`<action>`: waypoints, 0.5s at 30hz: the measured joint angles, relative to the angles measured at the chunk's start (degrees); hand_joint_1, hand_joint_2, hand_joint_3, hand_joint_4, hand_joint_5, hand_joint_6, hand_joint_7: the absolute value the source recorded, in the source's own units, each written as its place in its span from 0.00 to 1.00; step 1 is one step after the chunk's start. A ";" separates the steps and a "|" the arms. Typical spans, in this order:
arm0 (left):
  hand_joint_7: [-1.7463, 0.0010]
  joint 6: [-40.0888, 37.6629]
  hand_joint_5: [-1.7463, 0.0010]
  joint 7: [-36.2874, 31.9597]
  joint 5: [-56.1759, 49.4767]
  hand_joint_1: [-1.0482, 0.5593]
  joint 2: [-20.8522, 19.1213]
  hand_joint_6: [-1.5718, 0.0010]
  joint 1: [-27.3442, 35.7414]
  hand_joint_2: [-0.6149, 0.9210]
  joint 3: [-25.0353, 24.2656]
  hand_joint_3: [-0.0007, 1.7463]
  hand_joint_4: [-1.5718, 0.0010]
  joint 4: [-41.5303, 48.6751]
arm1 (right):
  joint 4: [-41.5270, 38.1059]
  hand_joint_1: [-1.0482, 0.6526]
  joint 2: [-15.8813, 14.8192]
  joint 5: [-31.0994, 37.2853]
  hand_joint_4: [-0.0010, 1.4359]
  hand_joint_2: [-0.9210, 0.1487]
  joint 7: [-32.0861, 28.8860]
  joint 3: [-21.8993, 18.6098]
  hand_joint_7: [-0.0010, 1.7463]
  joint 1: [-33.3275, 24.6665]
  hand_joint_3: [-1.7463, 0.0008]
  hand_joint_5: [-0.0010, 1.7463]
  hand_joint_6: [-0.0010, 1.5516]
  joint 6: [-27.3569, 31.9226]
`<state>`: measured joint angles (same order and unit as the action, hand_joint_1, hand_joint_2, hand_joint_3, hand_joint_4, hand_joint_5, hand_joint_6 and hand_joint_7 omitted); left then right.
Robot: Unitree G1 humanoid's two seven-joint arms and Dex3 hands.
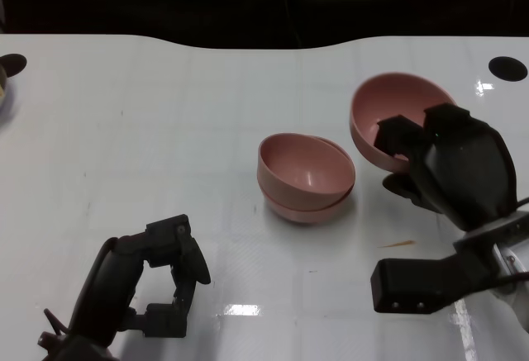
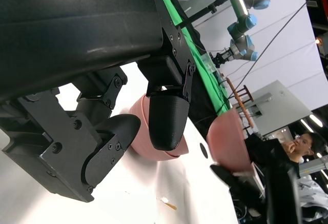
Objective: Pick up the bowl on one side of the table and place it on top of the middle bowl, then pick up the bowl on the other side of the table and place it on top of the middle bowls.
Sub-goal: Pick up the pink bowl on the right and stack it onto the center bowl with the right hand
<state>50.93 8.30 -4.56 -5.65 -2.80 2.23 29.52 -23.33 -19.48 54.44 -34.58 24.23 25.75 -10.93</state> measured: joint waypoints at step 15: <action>0.11 0.67 0.00 -0.01 -0.51 0.64 -0.02 0.47 0.87 0.59 0.20 0.87 0.44 -0.46 | -3.45 0.56 5.89 -5.98 0.69 0.60 6.76 1.36 0.93 5.50 0.26 1.00 0.54 -7.35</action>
<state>51.60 8.29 -5.06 -5.67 -1.93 2.43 29.06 -26.78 -13.58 48.46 -27.81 25.59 31.25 -18.28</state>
